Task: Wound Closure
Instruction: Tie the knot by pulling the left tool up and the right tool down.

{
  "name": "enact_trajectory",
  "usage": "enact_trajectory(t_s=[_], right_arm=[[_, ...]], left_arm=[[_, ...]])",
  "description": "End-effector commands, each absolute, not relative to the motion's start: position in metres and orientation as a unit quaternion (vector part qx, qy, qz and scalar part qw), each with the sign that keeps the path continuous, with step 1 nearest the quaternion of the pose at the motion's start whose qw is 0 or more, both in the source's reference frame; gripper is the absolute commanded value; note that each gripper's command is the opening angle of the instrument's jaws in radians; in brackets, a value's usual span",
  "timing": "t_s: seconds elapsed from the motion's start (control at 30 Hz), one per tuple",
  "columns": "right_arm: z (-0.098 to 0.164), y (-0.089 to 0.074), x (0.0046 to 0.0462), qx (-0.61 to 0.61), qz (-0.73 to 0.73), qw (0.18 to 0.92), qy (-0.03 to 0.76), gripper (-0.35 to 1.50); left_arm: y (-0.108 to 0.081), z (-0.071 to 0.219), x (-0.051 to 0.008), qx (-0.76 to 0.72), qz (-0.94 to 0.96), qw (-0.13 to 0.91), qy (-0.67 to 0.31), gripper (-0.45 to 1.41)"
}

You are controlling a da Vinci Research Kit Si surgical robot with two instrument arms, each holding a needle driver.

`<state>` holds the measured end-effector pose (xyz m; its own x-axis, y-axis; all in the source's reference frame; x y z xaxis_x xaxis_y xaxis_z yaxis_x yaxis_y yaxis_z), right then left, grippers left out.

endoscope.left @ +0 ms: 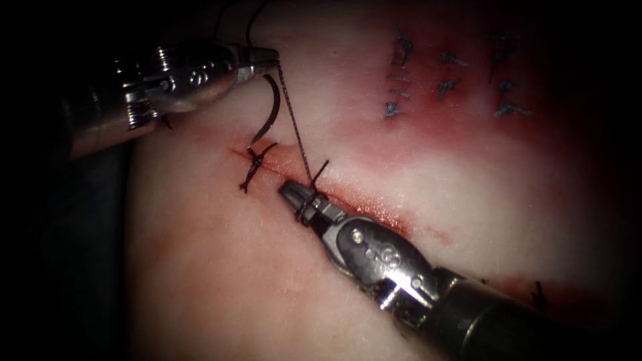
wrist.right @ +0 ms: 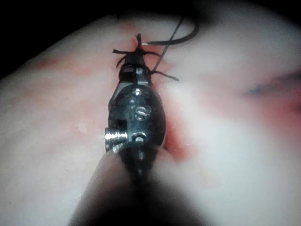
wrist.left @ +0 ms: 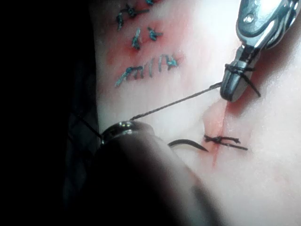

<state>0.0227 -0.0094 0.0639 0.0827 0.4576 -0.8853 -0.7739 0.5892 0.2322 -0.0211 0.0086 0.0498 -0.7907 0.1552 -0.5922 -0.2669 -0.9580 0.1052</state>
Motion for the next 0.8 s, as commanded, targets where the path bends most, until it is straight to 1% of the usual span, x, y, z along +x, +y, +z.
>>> enact_trajectory(t_s=[0.03,0.4,0.43,0.47,0.57,0.67,0.8], right_arm=[[0.0645,-0.0096,0.0235,-0.151,0.427,0.720,0.526,-0.35],[0.0649,-0.0124,0.0240,-0.166,0.399,0.736,0.522,-0.35],[0.0650,-0.0126,0.0241,-0.172,0.397,0.738,0.517,-0.35],[0.0650,-0.0131,0.0243,-0.196,0.397,0.748,0.495,-0.35],[0.0649,-0.0134,0.0246,-0.207,0.395,0.752,0.485,-0.35],[0.0638,-0.0140,0.0255,-0.231,0.392,0.763,0.459,-0.35],[0.0632,-0.0137,0.0260,-0.231,0.392,0.765,0.456,-0.35]], left_arm=[[0.0101,0.0500,-0.0218,-0.304,0.941,0.113,0.097,-0.35],[0.0154,0.0514,-0.0237,-0.287,0.945,0.112,0.109,-0.35],[0.0156,0.0516,-0.0237,-0.286,0.946,0.110,0.111,-0.35],[0.0160,0.0522,-0.0237,-0.285,0.946,0.111,0.112,-0.35],[0.0164,0.0527,-0.0236,-0.284,0.946,0.111,0.113,-0.35],[0.0175,0.0538,-0.0232,-0.281,0.946,0.113,0.115,-0.35],[0.0178,0.0544,-0.0234,-0.277,0.946,0.116,0.119,-0.35]])
